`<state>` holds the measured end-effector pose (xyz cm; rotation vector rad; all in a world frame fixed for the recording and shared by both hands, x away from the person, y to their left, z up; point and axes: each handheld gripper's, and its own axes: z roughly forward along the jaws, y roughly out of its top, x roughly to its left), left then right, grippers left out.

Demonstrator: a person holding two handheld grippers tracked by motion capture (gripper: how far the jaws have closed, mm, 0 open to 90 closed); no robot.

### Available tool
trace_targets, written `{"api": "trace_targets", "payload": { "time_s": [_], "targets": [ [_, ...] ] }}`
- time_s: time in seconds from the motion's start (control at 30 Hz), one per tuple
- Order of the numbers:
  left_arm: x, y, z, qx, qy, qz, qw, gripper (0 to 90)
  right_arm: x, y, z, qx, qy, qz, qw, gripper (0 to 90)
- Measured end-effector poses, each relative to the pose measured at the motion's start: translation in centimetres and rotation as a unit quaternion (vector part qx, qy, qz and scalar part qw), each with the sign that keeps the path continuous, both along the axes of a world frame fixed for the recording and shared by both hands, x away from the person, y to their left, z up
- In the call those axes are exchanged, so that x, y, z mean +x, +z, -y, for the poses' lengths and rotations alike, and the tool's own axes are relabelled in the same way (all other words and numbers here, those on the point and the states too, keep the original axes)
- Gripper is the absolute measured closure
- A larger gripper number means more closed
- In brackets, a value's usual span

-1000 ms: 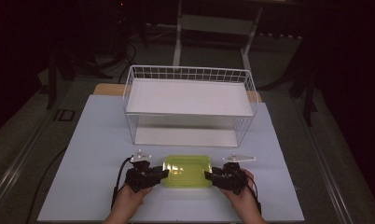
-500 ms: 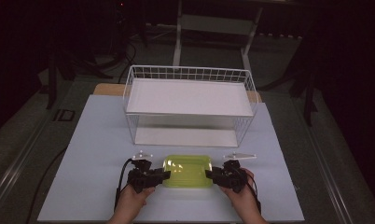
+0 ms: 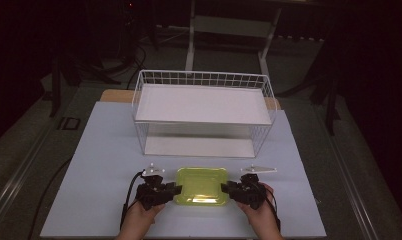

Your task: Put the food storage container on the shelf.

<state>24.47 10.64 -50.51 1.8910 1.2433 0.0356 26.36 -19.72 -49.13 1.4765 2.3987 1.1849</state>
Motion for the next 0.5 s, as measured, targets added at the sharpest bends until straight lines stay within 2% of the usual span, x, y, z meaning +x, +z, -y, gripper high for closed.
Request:
{"api": "trace_targets", "payload": {
  "time_s": [0.17, 0.23, 0.33, 0.43, 0.5],
  "targets": [
    [-0.5, 0.1, 0.0, -0.011, -0.01, -0.011, 0.9998, 75.4, -0.4, 0.3, 0.0, 0.01, -0.002, -0.006, 0.9999, 75.1],
    [-0.8, 0.0, 0.2, 0.0, -0.015, 0.005, 0.9999, 76.3, -0.6, 0.6, -0.1, 0.004, -0.006, 0.002, 1.0, 76.9],
    [-0.7, -0.1, 0.0, -0.014, -0.01, 0.003, 0.9998, 77.8, -0.6, 0.6, -0.1, 0.004, -0.015, 0.007, 0.9999, 77.9],
    [-0.6, 0.0, 0.1, -0.01, -0.006, 0.01, 0.9999, 78.2, -0.7, 0.8, -0.2, 0.002, -0.016, 0.015, 0.9998, 78.1],
    [-0.5, 0.1, 0.0, -0.015, -0.002, 0.012, 0.9998, 78.5, -0.6, 1.1, -0.2, 0.004, -0.016, 0.016, 0.9997, 78.4]
  ]
}}
